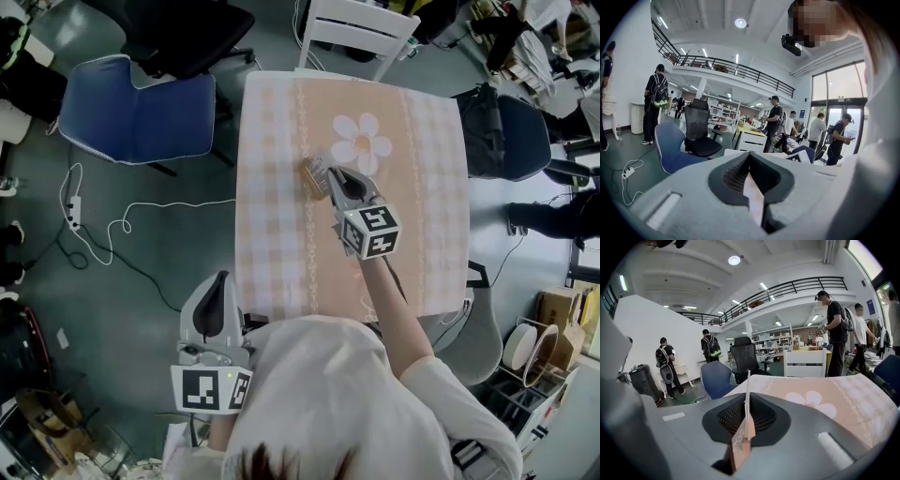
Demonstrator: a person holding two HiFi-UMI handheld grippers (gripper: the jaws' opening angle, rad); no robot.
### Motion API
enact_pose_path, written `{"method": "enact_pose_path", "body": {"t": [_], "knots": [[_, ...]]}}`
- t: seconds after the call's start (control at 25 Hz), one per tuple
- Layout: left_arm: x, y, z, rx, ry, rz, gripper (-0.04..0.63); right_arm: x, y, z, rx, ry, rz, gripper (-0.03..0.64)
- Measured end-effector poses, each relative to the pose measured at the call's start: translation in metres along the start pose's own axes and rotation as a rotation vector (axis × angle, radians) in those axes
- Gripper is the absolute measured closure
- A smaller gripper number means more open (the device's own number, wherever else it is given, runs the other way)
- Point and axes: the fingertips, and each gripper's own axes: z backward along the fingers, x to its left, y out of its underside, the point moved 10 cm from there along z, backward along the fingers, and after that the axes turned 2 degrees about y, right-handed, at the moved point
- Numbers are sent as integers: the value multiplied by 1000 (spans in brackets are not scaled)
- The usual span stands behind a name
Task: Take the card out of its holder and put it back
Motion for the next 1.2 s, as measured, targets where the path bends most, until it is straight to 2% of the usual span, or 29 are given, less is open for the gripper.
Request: {"method": "enact_pose_path", "body": {"t": [1.2], "knots": [[0,1,2,-11,9,-2,595,-1,5,-2,-23,-1,-8,602]]}}
